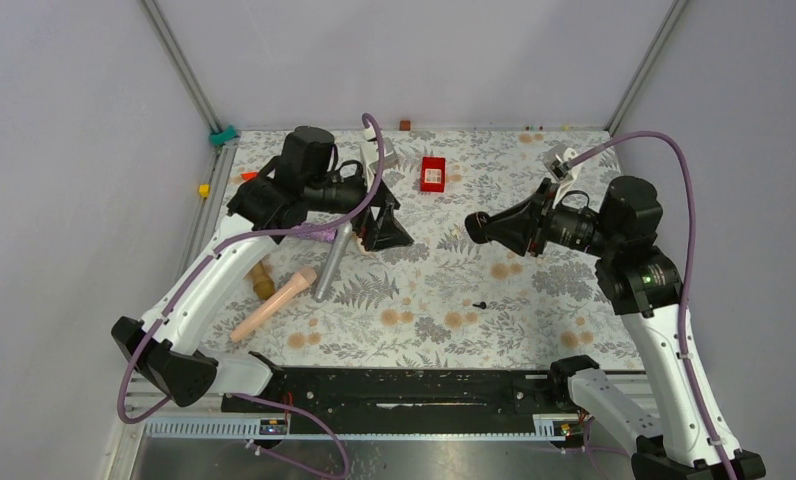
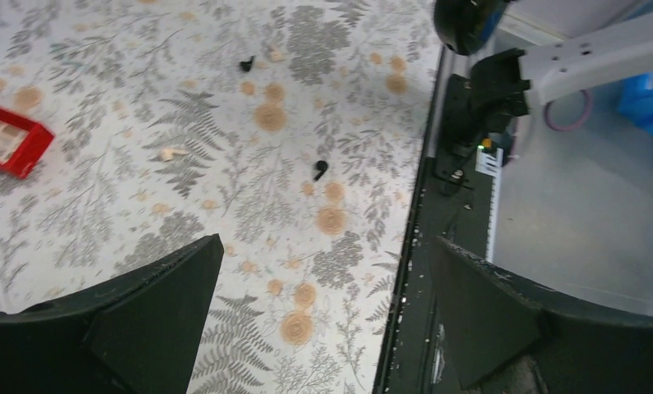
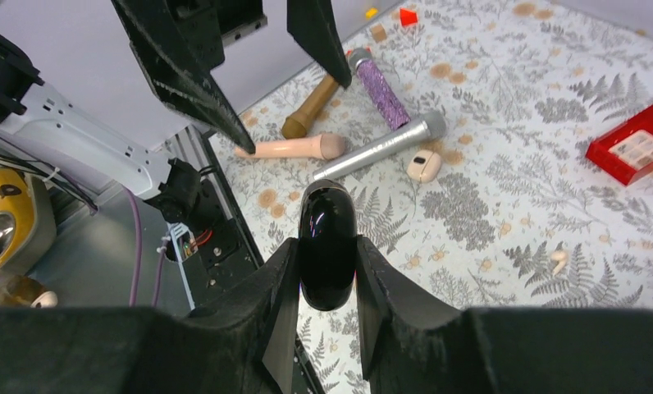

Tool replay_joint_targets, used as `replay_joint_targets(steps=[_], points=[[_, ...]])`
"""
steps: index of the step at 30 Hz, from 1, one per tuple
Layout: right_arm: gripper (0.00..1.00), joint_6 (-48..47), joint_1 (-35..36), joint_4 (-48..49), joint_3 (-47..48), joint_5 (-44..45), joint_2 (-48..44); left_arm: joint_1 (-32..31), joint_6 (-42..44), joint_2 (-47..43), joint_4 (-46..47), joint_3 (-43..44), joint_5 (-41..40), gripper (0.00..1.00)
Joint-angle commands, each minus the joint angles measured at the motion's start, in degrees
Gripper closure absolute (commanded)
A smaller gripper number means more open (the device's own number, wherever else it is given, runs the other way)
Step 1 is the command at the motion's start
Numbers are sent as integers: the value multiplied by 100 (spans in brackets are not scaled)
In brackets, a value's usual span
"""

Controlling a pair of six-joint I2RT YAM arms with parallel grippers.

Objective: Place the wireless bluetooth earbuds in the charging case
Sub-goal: Pick up the charging case at the center of the board.

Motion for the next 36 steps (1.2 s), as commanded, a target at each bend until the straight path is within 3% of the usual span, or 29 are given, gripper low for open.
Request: replay_joint_targets(steps=[1, 8, 16, 20, 23, 29, 36], points=[[80, -179, 30, -23, 548, 40, 32, 6, 84, -182, 258, 64, 1055, 1], [80, 118, 29, 335, 578, -377, 22, -174, 224, 199, 199, 149, 2265, 2], [79, 75, 39, 427, 713, -440, 254, -544, 645, 278, 720, -283, 1317, 1], [78, -70, 41, 383, 688, -623, 327, -536, 699, 447, 808, -240, 1252, 1], [78, 5, 39, 623, 485, -624, 280, -536, 682, 500, 989, -270, 1430, 1], [77, 773, 120, 1994, -445, -734, -55, -607, 384, 963, 774, 152, 2094, 1], [76, 737, 138, 2076, -772, -808, -267, -968, -64, 869, 954, 47, 2292, 8]])
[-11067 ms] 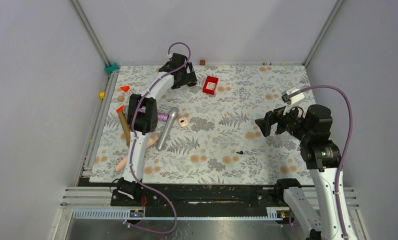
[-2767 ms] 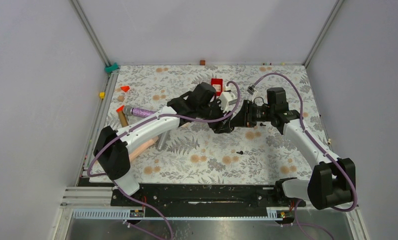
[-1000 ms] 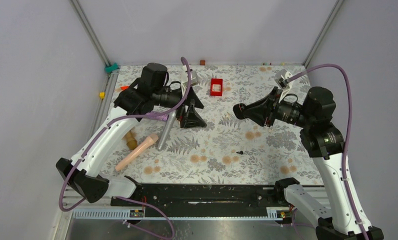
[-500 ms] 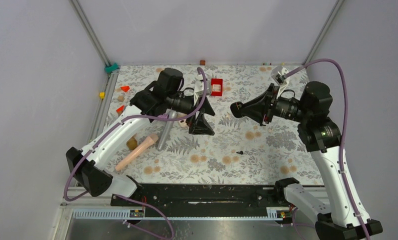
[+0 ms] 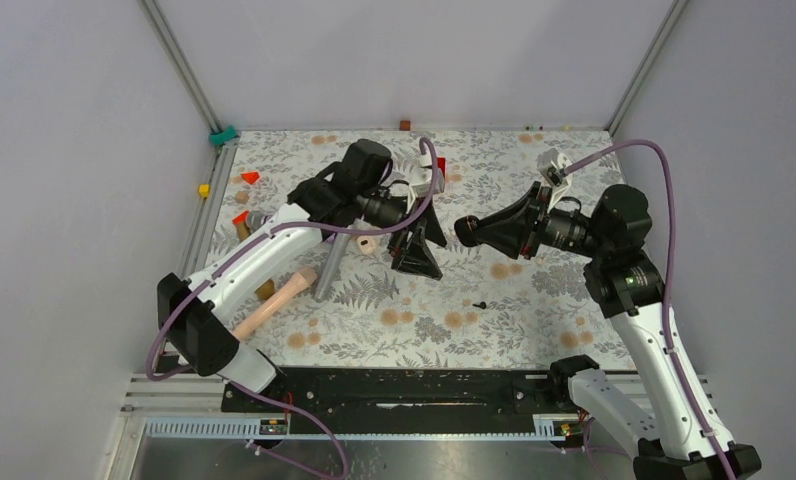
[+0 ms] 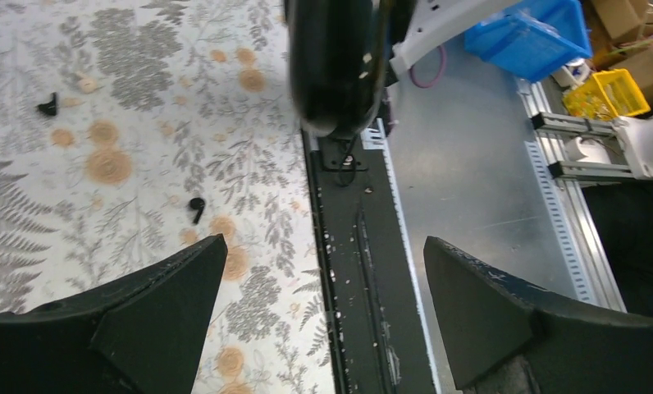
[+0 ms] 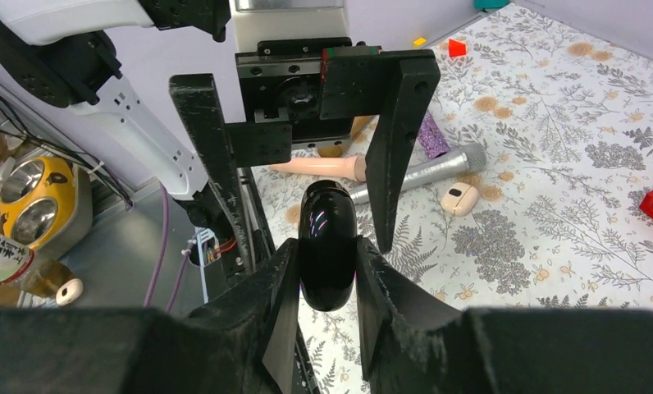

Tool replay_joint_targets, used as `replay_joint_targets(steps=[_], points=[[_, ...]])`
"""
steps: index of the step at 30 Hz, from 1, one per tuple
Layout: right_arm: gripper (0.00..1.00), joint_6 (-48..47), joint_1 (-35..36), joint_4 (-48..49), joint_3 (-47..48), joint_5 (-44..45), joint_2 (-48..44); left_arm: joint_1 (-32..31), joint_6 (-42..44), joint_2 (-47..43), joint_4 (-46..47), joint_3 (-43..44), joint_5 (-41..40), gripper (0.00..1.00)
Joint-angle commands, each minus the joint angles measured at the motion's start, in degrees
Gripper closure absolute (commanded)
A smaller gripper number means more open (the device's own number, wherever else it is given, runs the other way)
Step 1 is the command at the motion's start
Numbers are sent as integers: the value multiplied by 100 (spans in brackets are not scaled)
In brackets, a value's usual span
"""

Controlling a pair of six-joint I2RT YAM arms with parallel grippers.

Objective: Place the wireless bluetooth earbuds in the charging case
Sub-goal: Pick up the charging case at the center of the board.

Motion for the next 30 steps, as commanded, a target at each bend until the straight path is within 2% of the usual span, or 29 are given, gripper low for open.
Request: replay_joint_targets(steps=[1, 4, 7, 14, 30], points=[[76, 180, 59, 611, -151, -257, -202, -226, -500, -241, 547, 98, 413, 10], [76, 188, 61, 511, -217, -285, -188, -230, -954, -339, 955, -26, 408, 13], [76, 56, 161, 233, -169, -350, -132, -228, -1015, -382, 1059, -58, 315, 14], [75, -149, 242, 244, -350, -193, -181, -227, -1539, -396, 1459, -215, 432, 16], [74, 155, 250, 630, -608, -316, -179, -344, -1761, -227, 1628, -239, 332, 23]])
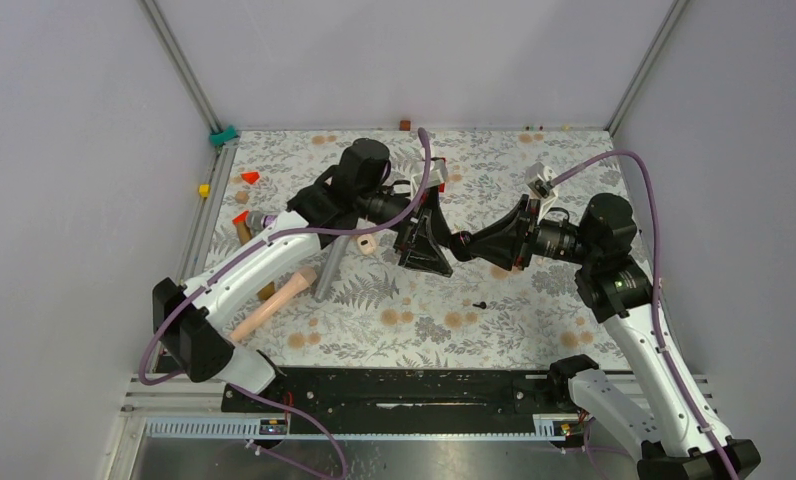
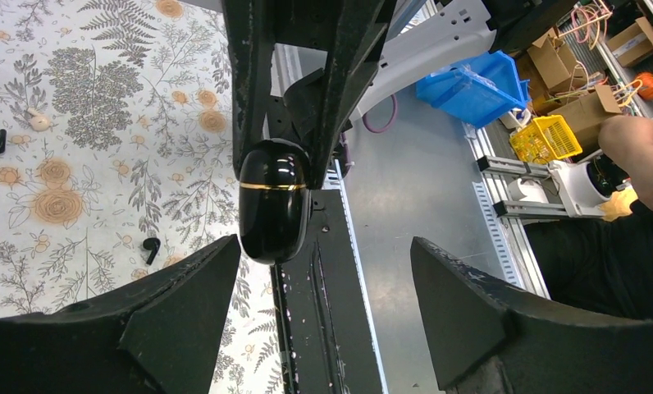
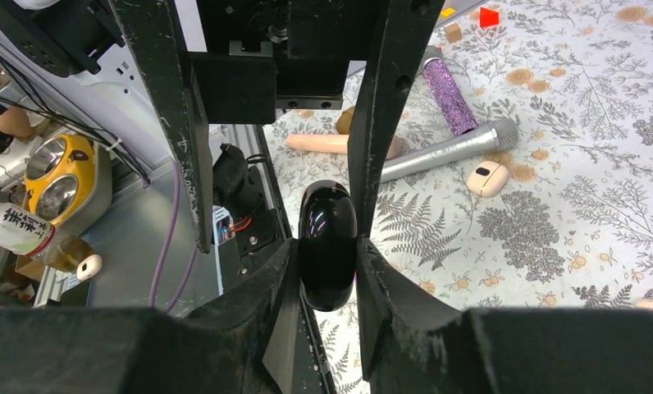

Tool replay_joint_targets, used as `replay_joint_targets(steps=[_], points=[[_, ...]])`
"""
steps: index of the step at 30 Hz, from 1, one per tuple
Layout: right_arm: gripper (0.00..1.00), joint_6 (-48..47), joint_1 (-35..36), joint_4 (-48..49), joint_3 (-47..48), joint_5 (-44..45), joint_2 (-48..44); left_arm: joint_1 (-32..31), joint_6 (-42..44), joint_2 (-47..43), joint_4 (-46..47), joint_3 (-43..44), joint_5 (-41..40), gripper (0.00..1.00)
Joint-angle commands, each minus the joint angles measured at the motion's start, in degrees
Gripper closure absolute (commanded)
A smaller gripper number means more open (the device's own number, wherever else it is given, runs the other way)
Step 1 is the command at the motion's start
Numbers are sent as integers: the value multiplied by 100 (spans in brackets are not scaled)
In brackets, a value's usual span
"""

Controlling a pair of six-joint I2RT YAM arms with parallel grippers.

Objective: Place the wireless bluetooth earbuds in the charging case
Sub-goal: Pick up the charging case at the center of the board.

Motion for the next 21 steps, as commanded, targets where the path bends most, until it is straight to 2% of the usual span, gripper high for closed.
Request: replay_joint_targets(steps=[1, 11, 21], points=[[74, 174, 54, 435, -28, -146, -38, -87, -81, 0, 343, 6, 67, 24], [73, 373, 69, 724, -92, -233, 11, -205, -112, 72, 343, 19, 67, 29], [73, 241, 111, 598, -65, -262, 76, -276, -173, 133, 344, 88, 79, 47]])
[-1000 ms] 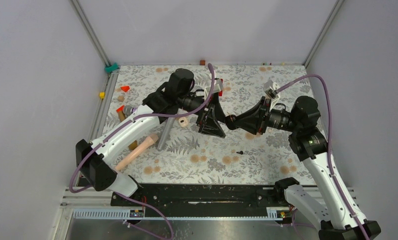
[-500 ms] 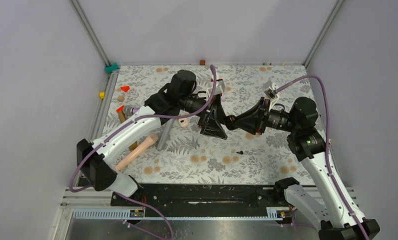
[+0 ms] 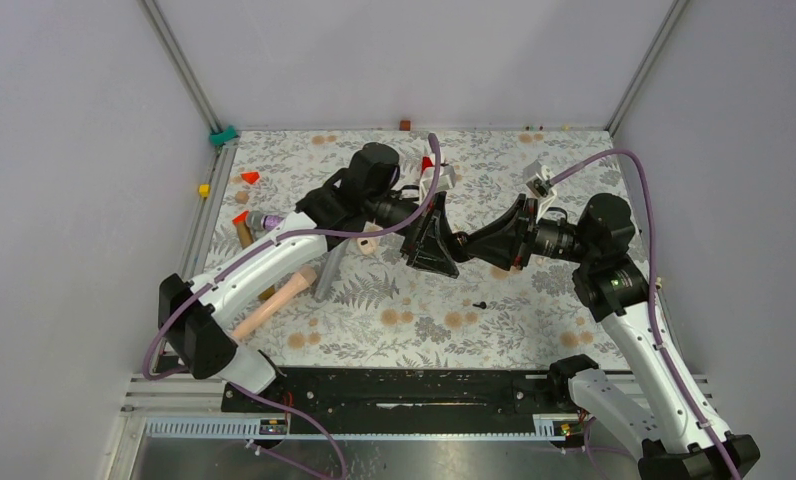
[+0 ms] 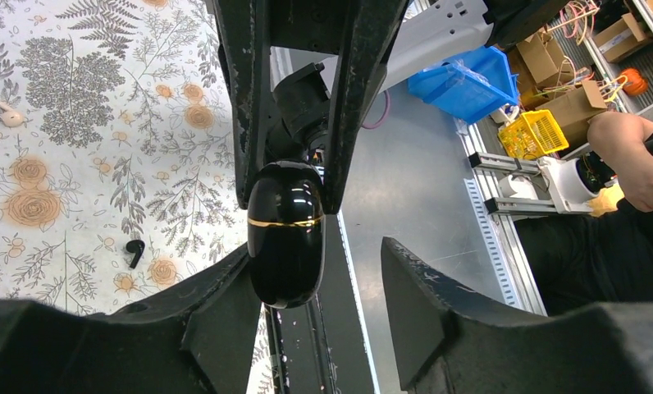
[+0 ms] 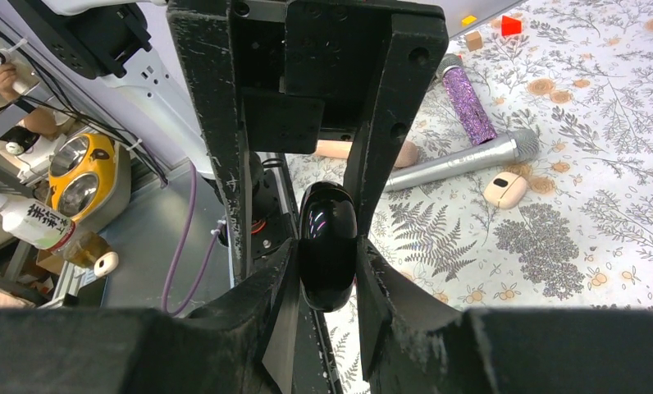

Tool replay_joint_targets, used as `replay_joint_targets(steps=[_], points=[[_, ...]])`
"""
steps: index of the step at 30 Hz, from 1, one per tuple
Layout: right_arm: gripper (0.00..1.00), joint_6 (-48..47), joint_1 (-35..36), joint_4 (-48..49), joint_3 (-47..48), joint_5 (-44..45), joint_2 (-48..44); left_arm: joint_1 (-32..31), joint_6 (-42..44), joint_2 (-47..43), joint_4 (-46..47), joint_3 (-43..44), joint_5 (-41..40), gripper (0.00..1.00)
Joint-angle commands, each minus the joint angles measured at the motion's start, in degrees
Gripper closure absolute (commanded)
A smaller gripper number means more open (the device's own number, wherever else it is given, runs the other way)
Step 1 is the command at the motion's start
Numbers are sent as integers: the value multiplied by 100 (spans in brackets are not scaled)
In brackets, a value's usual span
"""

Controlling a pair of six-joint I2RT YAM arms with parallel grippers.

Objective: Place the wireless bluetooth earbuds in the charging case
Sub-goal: Pick up the charging case at the center of the board.

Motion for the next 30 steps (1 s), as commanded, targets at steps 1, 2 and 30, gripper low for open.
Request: replay_joint_targets(steps=[1, 2, 30], points=[[73, -81, 56, 159, 36, -104, 30, -66, -47, 5, 265, 93, 118, 48], [73, -78, 60, 156, 35, -111, 33, -70, -55, 11, 264, 92, 111, 49], [51, -549, 153, -262, 79, 75, -64, -93, 9, 26, 249, 62, 116, 100]])
